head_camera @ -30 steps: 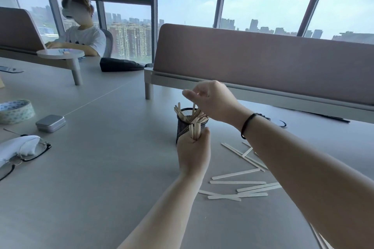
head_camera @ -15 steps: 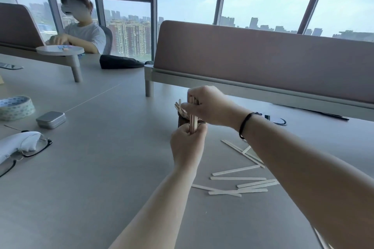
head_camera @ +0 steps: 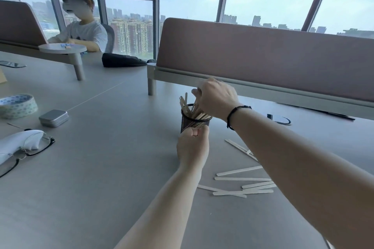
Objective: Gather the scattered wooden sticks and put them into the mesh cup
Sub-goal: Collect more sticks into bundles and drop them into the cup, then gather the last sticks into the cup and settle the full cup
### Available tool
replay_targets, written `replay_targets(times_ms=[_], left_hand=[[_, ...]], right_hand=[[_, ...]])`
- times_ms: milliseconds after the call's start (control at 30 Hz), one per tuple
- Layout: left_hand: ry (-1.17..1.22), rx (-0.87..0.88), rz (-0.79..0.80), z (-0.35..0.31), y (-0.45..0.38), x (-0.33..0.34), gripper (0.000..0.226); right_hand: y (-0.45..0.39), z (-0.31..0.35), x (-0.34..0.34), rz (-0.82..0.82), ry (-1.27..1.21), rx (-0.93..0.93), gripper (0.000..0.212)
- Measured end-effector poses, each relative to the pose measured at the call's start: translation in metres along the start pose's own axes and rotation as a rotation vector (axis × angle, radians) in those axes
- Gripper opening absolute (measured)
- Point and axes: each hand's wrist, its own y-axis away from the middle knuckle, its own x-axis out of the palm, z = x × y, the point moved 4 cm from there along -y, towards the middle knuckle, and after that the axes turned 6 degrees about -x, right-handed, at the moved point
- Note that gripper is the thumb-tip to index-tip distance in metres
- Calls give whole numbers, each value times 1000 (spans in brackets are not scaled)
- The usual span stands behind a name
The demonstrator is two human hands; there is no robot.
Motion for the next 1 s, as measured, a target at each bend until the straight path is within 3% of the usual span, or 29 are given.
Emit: replay_targets(times_ms=[133, 267, 333, 467, 600, 767, 867, 1000], left_hand=[[-72, 28, 7, -3, 3, 4, 22], [-115, 77, 29, -4, 6, 7, 21], [-127, 86, 47, -3, 7, 8, 22], [-243, 172, 142, -6, 11, 11, 30], [-537, 368, 432, 1, 25, 25, 46], [-1149, 558, 749, 23, 51, 46, 101], [-1282, 624, 789, 30, 58, 52, 120], [-1287, 643, 755, 32, 59, 57, 118]], right_hand=[[1, -3, 19, 190, 11, 55, 44], [0, -9, 23, 320, -342, 161, 49], [2, -7, 14, 302, -460, 147, 51], [16, -30, -7, 117, -732, 226, 56], [60, -94, -12, 166, -610, 395, 52], [149, -178, 10, 348, -435, 559, 58], [187, -197, 21, 375, -444, 569, 59], [209, -192, 28, 382, -328, 475, 57]])
